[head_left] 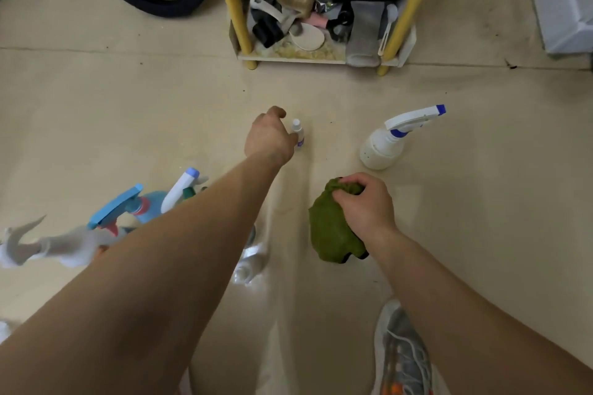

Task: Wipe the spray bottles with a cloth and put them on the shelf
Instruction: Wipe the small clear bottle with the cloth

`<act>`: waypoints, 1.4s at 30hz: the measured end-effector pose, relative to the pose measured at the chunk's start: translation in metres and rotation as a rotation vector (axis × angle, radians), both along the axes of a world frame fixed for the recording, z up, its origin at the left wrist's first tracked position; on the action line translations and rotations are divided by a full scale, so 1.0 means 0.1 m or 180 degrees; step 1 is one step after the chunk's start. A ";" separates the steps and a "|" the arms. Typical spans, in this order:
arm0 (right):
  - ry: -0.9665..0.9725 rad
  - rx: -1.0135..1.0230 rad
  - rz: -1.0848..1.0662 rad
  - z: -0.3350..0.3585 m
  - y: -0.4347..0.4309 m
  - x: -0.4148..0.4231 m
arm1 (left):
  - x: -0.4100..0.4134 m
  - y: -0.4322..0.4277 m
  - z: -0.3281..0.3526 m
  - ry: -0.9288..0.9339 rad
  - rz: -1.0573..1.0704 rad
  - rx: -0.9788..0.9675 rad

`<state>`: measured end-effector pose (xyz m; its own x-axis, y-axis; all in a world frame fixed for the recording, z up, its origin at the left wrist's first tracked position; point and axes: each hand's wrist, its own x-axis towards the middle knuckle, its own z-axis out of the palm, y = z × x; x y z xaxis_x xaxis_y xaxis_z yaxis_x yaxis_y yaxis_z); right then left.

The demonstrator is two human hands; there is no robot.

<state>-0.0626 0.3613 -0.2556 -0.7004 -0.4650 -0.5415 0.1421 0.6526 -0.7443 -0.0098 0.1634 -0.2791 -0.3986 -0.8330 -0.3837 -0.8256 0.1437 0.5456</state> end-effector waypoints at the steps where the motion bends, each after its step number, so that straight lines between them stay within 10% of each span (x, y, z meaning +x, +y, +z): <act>1: 0.0016 0.0008 0.0031 -0.04 -0.01 -0.02 | -0.04 -0.04 -0.07 0.0026 -0.0008 -0.0005; 13: -0.0076 -0.0006 0.0068 -0.03 0.00 -0.03 | -0.05 -0.05 -0.04 0.0264 -0.0315 -0.0372; 32: 0.0633 -0.0984 0.0415 2.90 0.11 0.36 | 1.26 0.20 3.32 0.1593 -0.0605 0.0374; 42: 0.0032 -0.1436 0.0431 3.29 0.24 0.68 | 1.76 0.50 3.66 0.2525 -0.0359 0.1263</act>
<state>0.0054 0.3850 0.0734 -0.6214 -0.7399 -0.2577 0.0693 0.2758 -0.9587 0.1665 0.2131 0.0866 -0.7408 -0.6374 -0.2119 -0.1765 -0.1197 0.9770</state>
